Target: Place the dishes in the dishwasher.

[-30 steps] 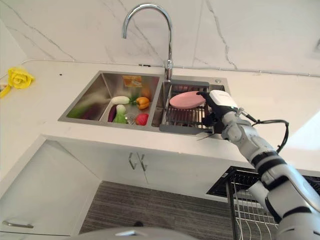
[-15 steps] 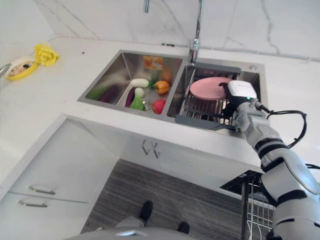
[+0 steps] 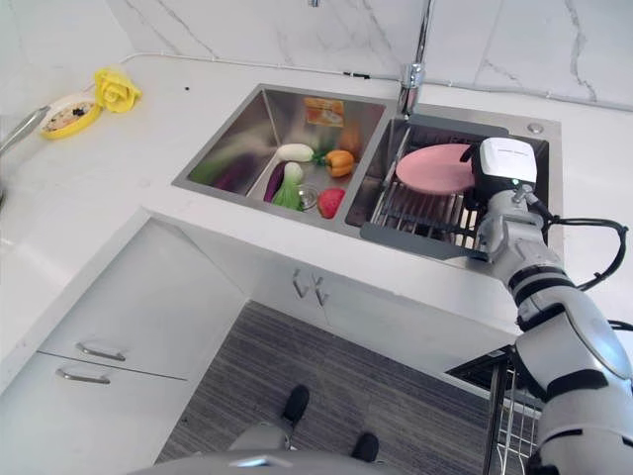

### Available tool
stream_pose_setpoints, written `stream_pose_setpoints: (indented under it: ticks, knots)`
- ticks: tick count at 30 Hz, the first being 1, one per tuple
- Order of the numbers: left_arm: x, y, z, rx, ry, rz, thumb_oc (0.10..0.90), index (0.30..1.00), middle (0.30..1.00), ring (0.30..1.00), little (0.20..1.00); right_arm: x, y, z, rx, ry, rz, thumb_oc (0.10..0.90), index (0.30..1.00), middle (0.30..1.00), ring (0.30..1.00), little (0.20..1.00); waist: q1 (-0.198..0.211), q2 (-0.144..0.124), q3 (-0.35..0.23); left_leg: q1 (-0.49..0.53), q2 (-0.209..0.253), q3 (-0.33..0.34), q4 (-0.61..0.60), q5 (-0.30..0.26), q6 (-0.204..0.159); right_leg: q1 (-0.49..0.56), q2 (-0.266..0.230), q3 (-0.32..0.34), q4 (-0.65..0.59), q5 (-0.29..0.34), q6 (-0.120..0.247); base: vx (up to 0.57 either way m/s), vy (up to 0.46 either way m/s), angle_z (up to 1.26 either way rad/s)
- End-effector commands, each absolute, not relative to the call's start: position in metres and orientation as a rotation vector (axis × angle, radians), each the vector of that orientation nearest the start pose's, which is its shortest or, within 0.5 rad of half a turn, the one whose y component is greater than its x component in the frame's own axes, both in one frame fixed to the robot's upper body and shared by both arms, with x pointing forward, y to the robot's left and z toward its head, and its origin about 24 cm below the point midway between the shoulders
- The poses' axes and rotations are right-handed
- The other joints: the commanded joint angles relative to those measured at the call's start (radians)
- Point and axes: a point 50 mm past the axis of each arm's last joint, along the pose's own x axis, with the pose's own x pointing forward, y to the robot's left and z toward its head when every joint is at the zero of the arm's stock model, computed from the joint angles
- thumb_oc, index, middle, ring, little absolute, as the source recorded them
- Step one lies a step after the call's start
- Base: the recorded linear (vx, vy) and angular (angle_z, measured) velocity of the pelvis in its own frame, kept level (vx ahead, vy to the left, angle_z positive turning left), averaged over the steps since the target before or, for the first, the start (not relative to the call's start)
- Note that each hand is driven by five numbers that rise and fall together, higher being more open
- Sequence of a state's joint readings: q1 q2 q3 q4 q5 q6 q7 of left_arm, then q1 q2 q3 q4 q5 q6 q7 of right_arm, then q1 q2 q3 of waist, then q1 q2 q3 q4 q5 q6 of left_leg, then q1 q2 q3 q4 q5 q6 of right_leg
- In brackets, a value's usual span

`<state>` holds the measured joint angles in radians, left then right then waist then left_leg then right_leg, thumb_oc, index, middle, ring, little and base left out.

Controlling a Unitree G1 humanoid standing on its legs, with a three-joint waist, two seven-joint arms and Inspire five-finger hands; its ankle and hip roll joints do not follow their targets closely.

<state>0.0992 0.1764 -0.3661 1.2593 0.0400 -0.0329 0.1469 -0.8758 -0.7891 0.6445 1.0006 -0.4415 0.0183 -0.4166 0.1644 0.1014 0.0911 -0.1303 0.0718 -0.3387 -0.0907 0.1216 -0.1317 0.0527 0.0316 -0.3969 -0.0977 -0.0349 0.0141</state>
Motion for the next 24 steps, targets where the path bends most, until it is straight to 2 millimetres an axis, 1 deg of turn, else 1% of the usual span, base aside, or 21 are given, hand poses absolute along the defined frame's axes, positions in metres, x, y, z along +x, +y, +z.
stream_pose_setpoints:
  ticks: [1,3,4,7,9,10,14,15,16,19,21,22,23,24]
  knots:
    - [0.054,0.216,-0.172,0.549,1.304,-0.066,0.8,0.9,0.9,0.9,0.9,0.385,-0.26,0.17,-1.498,-0.227,-0.309,0.4,0.3,0.3,0.3,0.3,0.053,-0.126,-0.014,0.154,-0.049,0.067,0.003,-0.182,0.06,-0.025,-0.122,0.104,0.01,-0.002,0.111,0.02,0.004,-0.06]
    - [0.054,0.216,-0.172,0.554,1.307,-0.065,0.8,0.9,0.9,0.9,0.9,0.385,-0.257,0.17,-1.49,-0.241,-0.308,0.4,0.3,0.3,0.3,0.3,0.051,-0.128,-0.016,0.159,-0.048,0.07,0.003,-0.186,0.061,-0.023,-0.122,0.107,0.01,-0.002,0.112,0.03,0.012,-0.11]
    - [0.055,0.219,-0.172,0.563,1.315,-0.053,0.8,0.9,0.9,0.9,0.9,0.382,-0.25,0.177,-1.461,-0.31,-0.313,0.4,0.3,0.3,0.3,0.3,0.039,-0.134,-0.022,0.173,-0.045,0.083,0.003,-0.195,0.065,-0.016,-0.122,0.121,0.01,-0.001,0.114,0.03,0.015,-0.11]
    - [0.055,0.219,-0.171,0.566,1.316,-0.051,0.8,0.9,0.9,0.9,0.9,0.381,-0.248,0.178,-1.449,-0.331,-0.313,0.4,0.3,0.3,0.3,0.3,0.037,-0.134,-0.024,0.178,-0.044,0.086,0.003,-0.198,0.066,-0.015,-0.122,0.125,0.01,-0.001,0.115,0.01,0.018,-0.18]
    - [0.053,0.224,-0.171,0.572,1.33,-0.034,0.8,0.9,0.9,0.9,0.9,0.376,-0.242,0.189,-1.415,-0.416,-0.332,0.4,0.3,0.3,0.3,0.3,0.026,-0.136,-0.031,0.192,-0.041,0.101,0.003,-0.207,0.07,-0.01,-0.123,0.139,0.01,0.002,0.117,0.0,0.041,-0.14]
    - [0.049,0.23,-0.17,0.576,1.345,-0.014,0.8,0.9,0.9,0.9,0.9,0.371,-0.238,0.2,-1.393,-0.491,-0.351,0.4,0.3,0.3,0.3,0.3,0.017,-0.134,-0.036,0.201,-0.04,0.114,0.003,-0.212,0.073,-0.007,-0.124,0.148,0.01,0.006,0.119,-0.02,0.055,-0.19]
    - [0.046,0.232,-0.17,0.571,1.357,0.012,0.8,0.9,0.9,0.9,0.9,0.355,-0.236,0.217,-1.359,-0.636,-0.404,0.4,0.3,0.3,0.3,0.3,0.004,-0.13,-0.044,0.221,-0.039,0.139,0.006,-0.225,0.082,-0.003,-0.124,0.175,0.01,0.012,0.122,-0.02,0.052,-0.21]
    - [0.046,0.232,-0.17,0.571,1.357,0.012,0.8,0.9,0.9,0.9,0.9,0.355,-0.236,0.217,-1.359,-0.636,-0.404,0.4,0.3,0.3,0.3,0.3,0.004,-0.13,-0.044,0.221,-0.039,0.139,0.006,-0.225,0.082,-0.003,-0.124,0.175,0.01,0.012,0.122,-0.05,0.073,-0.17]
    - [0.046,0.23,-0.17,0.545,1.357,0.026,0.8,0.9,0.9,0.9,0.9,0.345,-0.236,0.229,-1.333,-0.719,-0.438,0.4,0.3,0.3,0.3,0.3,-0.011,-0.128,-0.046,0.227,-0.039,0.151,0.011,-0.232,0.087,-0.007,-0.124,0.188,0.012,0.016,0.124,-0.05,0.083,-0.11]
    - [0.047,0.226,-0.171,0.503,1.36,0.049,0.8,0.9,0.9,0.9,0.9,0.325,-0.244,0.247,-1.334,-0.824,-0.508,0.4,0.3,0.3,0.3,0.3,-0.035,-0.125,-0.048,0.234,-0.042,0.182,0.03,-0.247,0.097,-0.02,-0.128,0.215,0.021,0.028,0.128,-0.07,0.114,-0.24]
    - [0.046,0.223,-0.172,0.483,1.368,0.049,0.8,0.9,0.9,0.9,0.9,0.312,-0.249,0.257,-1.366,-0.883,-0.539,0.4,0.3,0.3,0.3,0.3,-0.051,-0.125,-0.048,0.235,-0.047,0.208,0.048,-0.259,0.104,-0.029,-0.132,0.237,0.028,0.038,0.133,-0.06,0.101,-0.44]
    - [0.046,0.223,-0.172,0.485,1.368,0.047,0.8,0.9,0.9,0.9,0.9,0.311,-0.249,0.257,-1.367,-0.882,-0.54,0.4,0.3,0.3,0.3,0.3,-0.047,-0.125,-0.047,0.235,-0.048,0.21,0.05,-0.261,0.105,-0.03,-0.132,0.239,0.028,0.038,0.133,-0.06,0.145,-0.62]
    - [0.045,0.221,-0.173,0.478,1.373,0.034,0.8,0.9,0.9,0.9,0.9,0.298,-0.254,0.268,-1.502,-0.935,-0.544,0.4,0.3,0.3,0.3,0.3,-0.073,-0.127,-0.05,0.24,-0.049,0.241,0.057,-0.27,0.111,-0.044,-0.138,0.26,0.036,0.052,0.142,-0.06,0.158,-0.55]
    - [0.045,0.22,-0.173,0.474,1.373,0.029,0.8,0.9,0.9,0.9,0.9,0.293,-0.255,0.273,-1.572,-0.964,-0.542,0.4,0.3,0.3,0.3,0.3,-0.084,-0.127,-0.049,0.242,-0.051,0.259,0.061,-0.274,0.116,-0.056,-0.139,0.274,0.041,0.059,0.147,-0.1,0.211,-0.52]
